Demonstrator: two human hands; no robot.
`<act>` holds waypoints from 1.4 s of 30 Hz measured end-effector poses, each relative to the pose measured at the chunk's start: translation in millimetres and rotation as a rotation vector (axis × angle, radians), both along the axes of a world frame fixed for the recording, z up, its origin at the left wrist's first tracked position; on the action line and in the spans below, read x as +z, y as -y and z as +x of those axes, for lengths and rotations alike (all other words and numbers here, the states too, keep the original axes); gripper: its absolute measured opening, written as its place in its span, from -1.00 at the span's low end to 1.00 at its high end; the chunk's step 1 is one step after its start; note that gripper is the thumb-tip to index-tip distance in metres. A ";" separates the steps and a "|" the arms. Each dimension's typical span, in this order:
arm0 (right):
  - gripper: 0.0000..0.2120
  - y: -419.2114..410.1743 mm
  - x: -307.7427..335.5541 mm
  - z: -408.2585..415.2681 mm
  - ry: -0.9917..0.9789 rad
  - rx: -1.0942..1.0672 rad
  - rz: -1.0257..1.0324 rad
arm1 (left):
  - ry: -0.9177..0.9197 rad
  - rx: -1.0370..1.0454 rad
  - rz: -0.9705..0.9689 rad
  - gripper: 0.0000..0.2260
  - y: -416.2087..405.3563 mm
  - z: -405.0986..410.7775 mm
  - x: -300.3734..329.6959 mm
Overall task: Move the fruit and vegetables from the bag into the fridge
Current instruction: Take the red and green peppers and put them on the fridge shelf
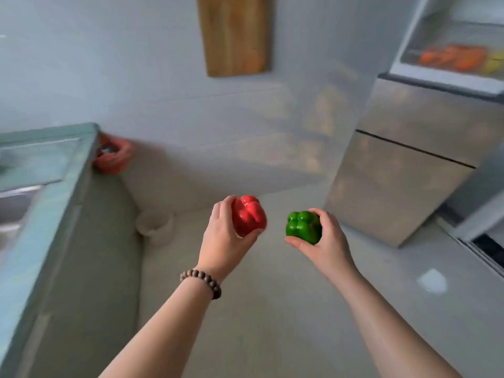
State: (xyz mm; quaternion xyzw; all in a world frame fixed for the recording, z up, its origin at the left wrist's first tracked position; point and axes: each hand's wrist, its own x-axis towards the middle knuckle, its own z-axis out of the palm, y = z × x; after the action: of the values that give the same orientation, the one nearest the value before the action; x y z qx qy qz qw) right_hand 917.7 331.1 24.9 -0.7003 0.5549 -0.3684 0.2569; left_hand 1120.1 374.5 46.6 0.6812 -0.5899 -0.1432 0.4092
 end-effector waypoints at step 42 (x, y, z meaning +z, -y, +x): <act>-0.26 581.7 136.5 -342.4 0.048 -0.592 -0.233 | -0.234 -0.652 -0.207 -0.27 698.2 -333.3 97.5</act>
State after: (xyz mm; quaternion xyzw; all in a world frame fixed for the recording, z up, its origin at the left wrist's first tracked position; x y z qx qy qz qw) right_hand 575.2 -250.6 161.4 -0.5244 0.6822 -0.5048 0.0696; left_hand 786.9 -323.7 144.0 0.3910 -0.7369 -0.2826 0.4736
